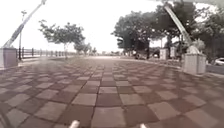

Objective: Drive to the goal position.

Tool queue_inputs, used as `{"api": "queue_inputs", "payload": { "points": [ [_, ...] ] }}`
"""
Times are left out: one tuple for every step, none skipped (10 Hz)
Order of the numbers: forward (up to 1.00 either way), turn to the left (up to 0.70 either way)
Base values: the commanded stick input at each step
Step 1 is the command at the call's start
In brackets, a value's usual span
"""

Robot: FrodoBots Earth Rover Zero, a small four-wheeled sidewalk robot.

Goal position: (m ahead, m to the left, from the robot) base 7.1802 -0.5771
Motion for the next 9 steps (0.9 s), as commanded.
{"api": "queue_inputs", "payload": {
  "points": [
    [0.70,0.00],
    [0.70,0.00],
    [0.70,0.00],
    [0.70,0.00],
    [0.70,0.00],
    [0.70,0.00],
    [0.70,0.00],
    [0.70,0.00],
    [0.70,0.00]
  ]
}}
